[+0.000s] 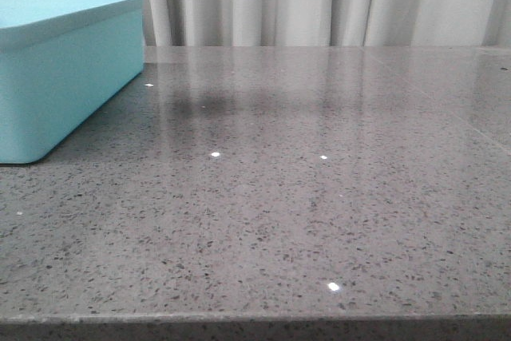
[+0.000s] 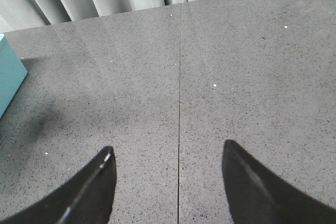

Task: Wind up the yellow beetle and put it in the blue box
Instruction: 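Lift the car with the left gripper over the blue box, then lower the car into the blue box and open the left gripper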

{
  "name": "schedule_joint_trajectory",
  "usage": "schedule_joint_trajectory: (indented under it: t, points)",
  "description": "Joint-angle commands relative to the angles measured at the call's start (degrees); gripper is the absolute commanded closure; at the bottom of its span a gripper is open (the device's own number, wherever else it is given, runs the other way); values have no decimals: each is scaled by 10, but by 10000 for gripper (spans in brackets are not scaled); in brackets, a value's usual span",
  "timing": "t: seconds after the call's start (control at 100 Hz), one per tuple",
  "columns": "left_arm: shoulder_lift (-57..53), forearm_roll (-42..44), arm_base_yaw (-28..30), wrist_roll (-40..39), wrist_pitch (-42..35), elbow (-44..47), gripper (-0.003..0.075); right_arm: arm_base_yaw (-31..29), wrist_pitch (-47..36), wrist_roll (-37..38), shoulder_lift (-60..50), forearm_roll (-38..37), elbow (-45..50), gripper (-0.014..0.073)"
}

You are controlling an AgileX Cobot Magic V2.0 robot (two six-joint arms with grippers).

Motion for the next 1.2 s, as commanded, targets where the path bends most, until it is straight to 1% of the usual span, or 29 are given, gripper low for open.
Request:
schedule_joint_trajectory:
  t: [0.0,0.11,0.31,0.46,0.58,0.72,0.87,1.19]
  points:
    - [-44,3,14,-13,9,-37,573,0,-47,-5,1,-8,-14,147]
    - [-58,14,43,-36,9,-38,573,0,-48,-5,1,-8,-14,147]
    - [-65,16,126,-78,9,-36,573,0,-49,-5,1,-8,-14,147]
    - [-64,16,186,-115,9,-11,573,0,-50,-5,1,-7,-14,147]
    - [-61,11,222,-118,8,30,573,0,-52,-5,1,-7,-14,147]
    - [-44,10,244,-118,8,78,573,0,-60,-5,1,-7,-14,147]
    - [-12,7,249,-118,8,105,573,0,-62,-5,1,-7,-14,147]
    - [47,-17,249,-118,3,112,573,0,-62,-5,1,-7,-14,147]
